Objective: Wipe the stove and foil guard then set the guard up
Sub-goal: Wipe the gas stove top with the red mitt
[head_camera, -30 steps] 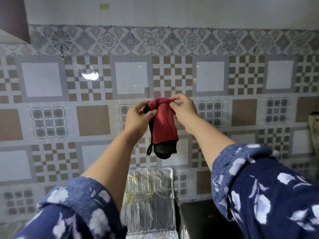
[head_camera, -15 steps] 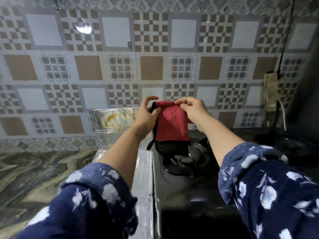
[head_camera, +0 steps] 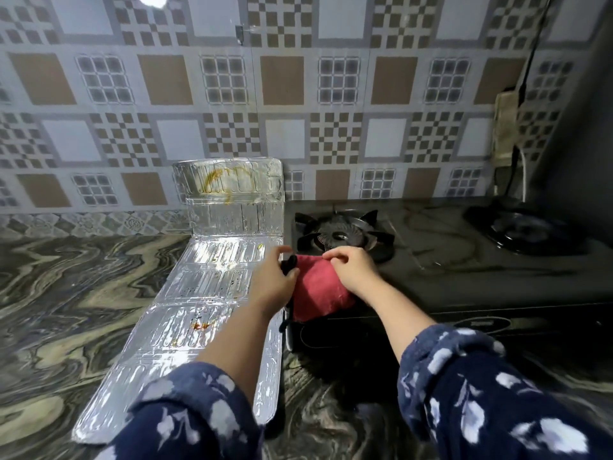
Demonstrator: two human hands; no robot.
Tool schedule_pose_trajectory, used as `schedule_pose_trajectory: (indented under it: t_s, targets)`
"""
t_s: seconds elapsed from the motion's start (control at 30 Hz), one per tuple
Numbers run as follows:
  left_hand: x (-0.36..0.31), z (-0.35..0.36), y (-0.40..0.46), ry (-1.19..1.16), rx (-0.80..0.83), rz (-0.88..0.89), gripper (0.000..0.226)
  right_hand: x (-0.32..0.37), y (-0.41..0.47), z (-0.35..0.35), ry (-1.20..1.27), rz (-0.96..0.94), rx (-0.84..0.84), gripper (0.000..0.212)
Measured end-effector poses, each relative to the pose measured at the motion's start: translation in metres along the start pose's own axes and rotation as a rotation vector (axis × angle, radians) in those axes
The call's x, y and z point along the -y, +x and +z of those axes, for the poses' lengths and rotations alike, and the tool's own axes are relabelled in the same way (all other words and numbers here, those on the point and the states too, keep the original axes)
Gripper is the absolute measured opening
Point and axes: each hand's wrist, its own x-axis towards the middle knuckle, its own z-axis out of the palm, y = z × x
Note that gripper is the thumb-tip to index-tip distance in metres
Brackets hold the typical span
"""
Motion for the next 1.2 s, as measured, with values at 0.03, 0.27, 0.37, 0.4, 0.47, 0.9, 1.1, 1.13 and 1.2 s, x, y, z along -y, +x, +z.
schedule_pose_trajectory:
  t_s: [0.03,0.27,0.37,0.4,0.47,0.9,1.1,1.13,1.2]
  targets:
    - [0.004,0.001,-0.001,0.081,0.001,0.039,0.035,-0.003,-0.003,0.004,-0.095,-0.016,-0.019,0.026]
    - [0.014,-0.007,-0.004,0.302,0.052,0.191,0.032,0.014,-0.034,0.023,-0.549,-0.343,-0.1,0.031]
    - [0.019,-0.01,-0.007,0.385,0.095,0.266,0.035,0.001,-0.042,0.041,-0.707,-0.293,0.034,0.044]
    - [0.021,-0.011,-0.007,0.408,0.095,0.275,0.038,-0.002,-0.042,0.043,-0.745,-0.286,0.048,0.047]
    - [0.026,-0.011,-0.005,0.449,0.084,0.278,0.042,-0.004,-0.038,0.044,-0.775,-0.298,0.063,0.051]
    - [0.036,-0.014,-0.004,0.584,0.189,0.439,0.045,-0.001,-0.035,0.03,-0.857,-0.161,0.045,0.045]
    - [0.037,-0.014,-0.004,0.625,0.127,0.475,0.045,-0.002,-0.04,0.039,-0.797,-0.184,0.057,0.046]
    - [0.038,-0.012,-0.003,0.643,0.105,0.486,0.045,-0.003,-0.04,0.038,-0.804,-0.198,0.067,0.047]
    - [0.041,-0.007,-0.002,0.687,0.075,0.514,0.048,-0.006,-0.039,0.035,-0.813,-0.218,0.082,0.048]
